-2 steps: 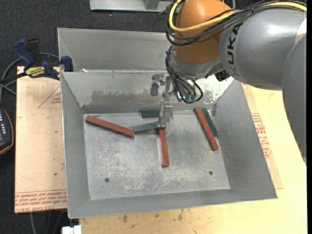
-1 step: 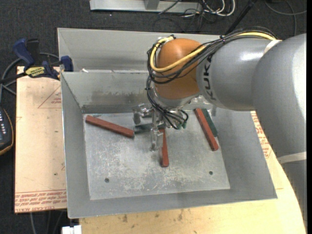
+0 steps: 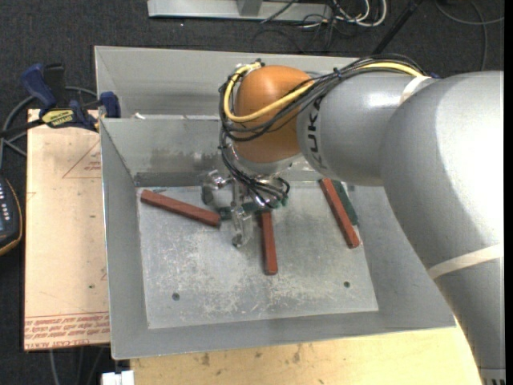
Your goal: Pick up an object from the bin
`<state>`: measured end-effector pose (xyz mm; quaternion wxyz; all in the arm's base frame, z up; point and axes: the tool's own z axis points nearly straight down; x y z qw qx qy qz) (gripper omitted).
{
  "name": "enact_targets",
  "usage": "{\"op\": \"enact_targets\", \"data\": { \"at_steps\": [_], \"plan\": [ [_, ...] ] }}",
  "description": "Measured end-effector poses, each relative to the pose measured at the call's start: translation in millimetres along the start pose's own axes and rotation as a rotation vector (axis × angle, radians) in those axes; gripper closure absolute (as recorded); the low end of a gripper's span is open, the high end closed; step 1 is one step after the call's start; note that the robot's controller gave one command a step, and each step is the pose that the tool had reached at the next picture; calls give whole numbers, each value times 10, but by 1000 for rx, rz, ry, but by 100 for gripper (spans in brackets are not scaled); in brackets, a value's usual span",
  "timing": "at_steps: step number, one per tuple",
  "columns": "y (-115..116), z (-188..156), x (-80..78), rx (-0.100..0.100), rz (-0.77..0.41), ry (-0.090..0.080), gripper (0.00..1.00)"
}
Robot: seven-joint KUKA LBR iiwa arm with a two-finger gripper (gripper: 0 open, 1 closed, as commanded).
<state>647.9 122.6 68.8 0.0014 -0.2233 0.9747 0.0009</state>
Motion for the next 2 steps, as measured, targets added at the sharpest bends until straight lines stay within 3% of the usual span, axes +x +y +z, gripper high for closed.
{"op": "enact_targets", "data": {
  "at_steps": [1, 2],
  "plan": [
    [-12, -26, -4, 0, 2, -2, 100],
    [-63, -1611, 229, 3, 22, -8, 100]
  ]
}}
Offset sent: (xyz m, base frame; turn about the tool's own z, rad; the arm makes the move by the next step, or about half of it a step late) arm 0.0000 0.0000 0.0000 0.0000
